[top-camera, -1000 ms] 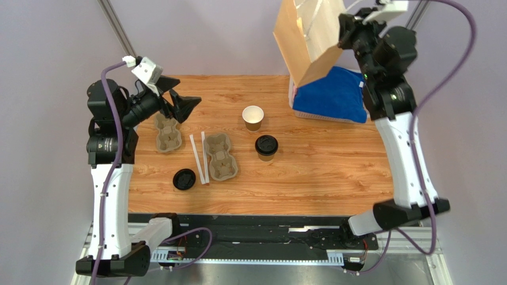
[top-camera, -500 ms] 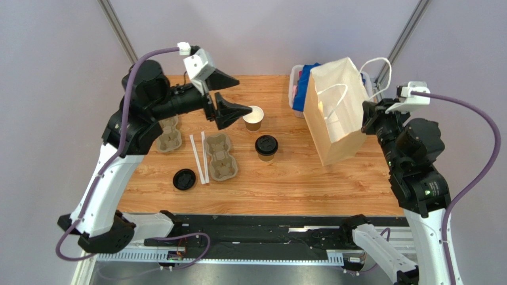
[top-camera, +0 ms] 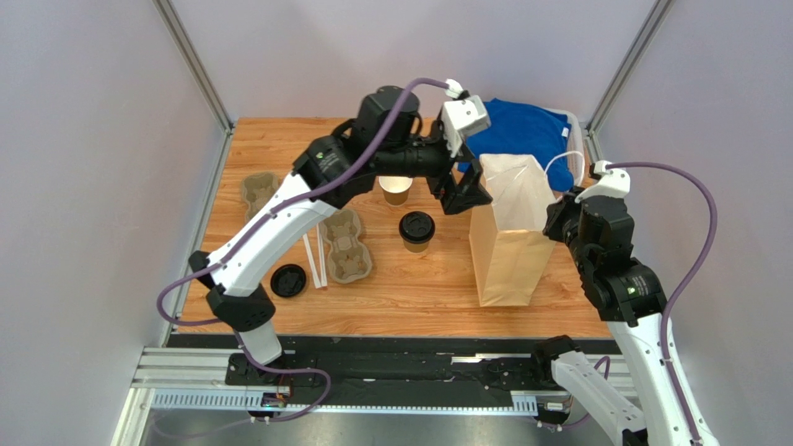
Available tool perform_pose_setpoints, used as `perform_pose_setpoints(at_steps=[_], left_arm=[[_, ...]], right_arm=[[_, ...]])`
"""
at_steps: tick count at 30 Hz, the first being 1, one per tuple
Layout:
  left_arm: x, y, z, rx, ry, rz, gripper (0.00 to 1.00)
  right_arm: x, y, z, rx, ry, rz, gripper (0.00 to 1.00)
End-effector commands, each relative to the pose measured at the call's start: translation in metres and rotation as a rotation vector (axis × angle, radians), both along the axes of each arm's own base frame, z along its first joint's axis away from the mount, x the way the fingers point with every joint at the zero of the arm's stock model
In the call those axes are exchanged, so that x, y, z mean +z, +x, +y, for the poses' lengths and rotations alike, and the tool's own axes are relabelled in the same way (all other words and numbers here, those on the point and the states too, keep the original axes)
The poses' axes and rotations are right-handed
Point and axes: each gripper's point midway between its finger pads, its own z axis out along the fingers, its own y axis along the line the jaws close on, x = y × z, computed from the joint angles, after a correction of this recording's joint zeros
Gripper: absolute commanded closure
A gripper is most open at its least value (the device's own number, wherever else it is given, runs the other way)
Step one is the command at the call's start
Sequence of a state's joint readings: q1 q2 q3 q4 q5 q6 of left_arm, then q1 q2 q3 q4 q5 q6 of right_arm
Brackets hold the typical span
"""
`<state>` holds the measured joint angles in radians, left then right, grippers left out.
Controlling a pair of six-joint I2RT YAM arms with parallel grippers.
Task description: Pack the takeout coffee
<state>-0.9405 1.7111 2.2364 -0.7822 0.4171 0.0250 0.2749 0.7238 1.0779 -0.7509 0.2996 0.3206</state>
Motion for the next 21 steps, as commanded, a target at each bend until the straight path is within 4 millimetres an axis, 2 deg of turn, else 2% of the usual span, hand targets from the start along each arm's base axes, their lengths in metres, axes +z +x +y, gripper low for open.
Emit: perform_pose_setpoints(at_steps=[1, 7, 11, 19, 21], left_arm=[[0.003, 0.007, -0.008, 0.073, -0.003, 0.034, 0.01], [-0.005, 0.027, -0.029, 0.127, -0.003, 0.052, 0.08], [-0.016, 0.025, -0.041, 0.100, 0.008, 0.078, 0.16], [-0.038, 0.025, -0.064, 0.067, 0.031, 0.130, 0.22], [-0.040, 0.023, -0.068, 0.049, 0.029, 0.141, 0.27]], right_arm=[[-0.002, 0.000, 0.004, -0.042, 0.073, -0.020, 1.00], [-0.020, -0.002, 0.006, -0.041, 0.067, 0.002, 1.00], [-0.027, -0.002, 0.010, -0.033, 0.075, 0.016, 1.00], [-0.042, -0.003, 0.023, -0.016, 0.074, 0.048, 1.00], [-0.043, -0.004, 0.026, -0.015, 0.077, 0.050, 1.00]])
